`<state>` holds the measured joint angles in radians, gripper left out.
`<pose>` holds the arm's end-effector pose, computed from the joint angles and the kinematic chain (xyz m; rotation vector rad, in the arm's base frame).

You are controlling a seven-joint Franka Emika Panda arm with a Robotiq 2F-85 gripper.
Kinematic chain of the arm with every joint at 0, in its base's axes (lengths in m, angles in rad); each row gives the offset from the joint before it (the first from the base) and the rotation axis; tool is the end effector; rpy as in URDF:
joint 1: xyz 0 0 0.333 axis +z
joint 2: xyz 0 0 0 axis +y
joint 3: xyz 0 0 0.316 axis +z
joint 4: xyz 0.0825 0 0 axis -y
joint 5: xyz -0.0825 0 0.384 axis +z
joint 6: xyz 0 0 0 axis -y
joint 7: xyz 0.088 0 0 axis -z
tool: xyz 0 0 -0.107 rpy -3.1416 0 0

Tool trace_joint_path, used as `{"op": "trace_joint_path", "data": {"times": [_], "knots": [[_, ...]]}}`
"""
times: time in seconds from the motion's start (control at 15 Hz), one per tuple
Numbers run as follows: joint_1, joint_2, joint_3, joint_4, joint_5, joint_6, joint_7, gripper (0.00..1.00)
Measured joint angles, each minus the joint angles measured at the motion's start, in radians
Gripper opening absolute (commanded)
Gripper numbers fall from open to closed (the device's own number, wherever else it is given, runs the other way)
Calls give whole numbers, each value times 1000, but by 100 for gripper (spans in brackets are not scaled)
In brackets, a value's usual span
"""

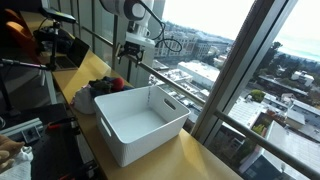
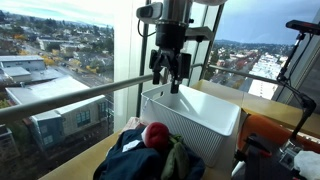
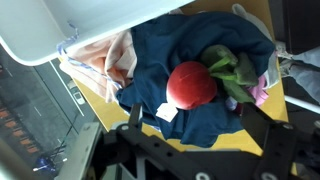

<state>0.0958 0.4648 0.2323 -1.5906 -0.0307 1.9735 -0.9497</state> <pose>0.6430 0.1962 0.3657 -2.4525 -1.8081 0.0652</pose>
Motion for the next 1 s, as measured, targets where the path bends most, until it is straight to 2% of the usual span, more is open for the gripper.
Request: {"op": "trace_joint_path", "data": {"times": [0.2,0.47,0.73,1.0], "knots": [[18,5,0,-1,-63,-2,-109,100],[21,50,-28,1,-220,43,-223,100],[29,142,-68,19,-349,167,-251,100],[62,223,-95,60,-415,228,-251,100]]}}
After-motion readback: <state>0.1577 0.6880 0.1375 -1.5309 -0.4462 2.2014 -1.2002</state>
